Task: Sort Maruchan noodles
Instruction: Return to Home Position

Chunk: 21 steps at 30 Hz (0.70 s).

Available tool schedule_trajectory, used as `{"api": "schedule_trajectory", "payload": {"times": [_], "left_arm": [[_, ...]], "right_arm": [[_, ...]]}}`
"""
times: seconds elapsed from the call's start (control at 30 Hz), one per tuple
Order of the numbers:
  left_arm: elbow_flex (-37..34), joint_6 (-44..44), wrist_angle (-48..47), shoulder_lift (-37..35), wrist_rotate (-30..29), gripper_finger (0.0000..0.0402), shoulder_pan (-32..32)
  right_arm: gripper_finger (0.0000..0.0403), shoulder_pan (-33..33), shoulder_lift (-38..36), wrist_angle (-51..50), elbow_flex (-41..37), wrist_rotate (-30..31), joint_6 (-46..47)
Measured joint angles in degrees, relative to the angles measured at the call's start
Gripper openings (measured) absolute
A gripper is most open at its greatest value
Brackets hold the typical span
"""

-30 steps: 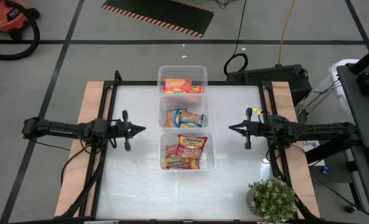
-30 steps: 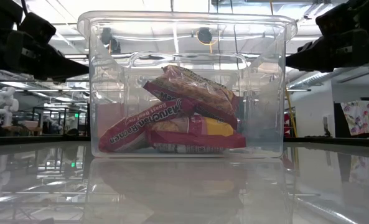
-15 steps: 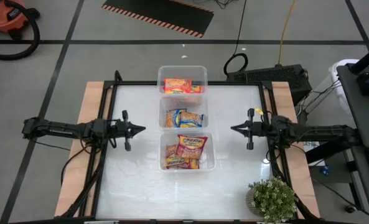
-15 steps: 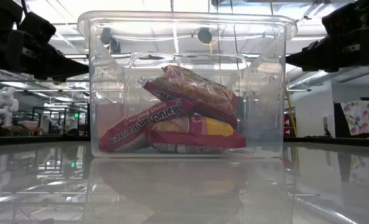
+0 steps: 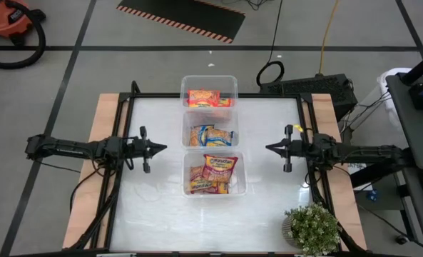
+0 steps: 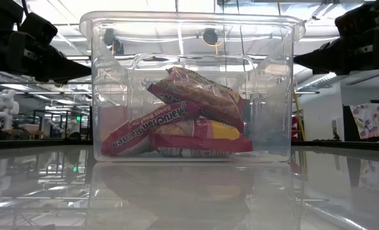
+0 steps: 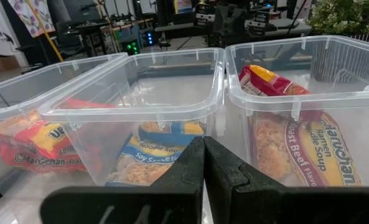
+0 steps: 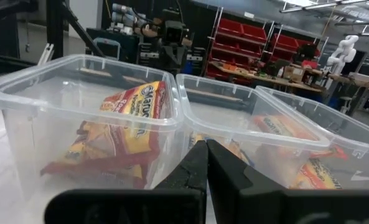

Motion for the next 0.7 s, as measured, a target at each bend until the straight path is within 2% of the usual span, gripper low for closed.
{"api": "schedule_trajectory", "payload": {"times": [0.4, 0.63, 0.7], "left_arm": [[0.0, 0.0, 0.0, 0.0, 0.0, 0.0008, 0.0], [0.0, 0.4, -0.1, 0.0, 0.0, 0.0008, 0.0], [0.0, 0.5, -0.1, 0.0, 0.0, 0.0008, 0.0]], "right_arm": [[0.0000, 0.0, -10.2, -7.9, 0.0, 0.0, 2.5], [0.0000, 0.0, -10.5, -7.4, -1.0, 0.3, 5.1], [0.0000, 0.0, -10.5, -7.2, -1.4, 2.4, 6.4]]}}
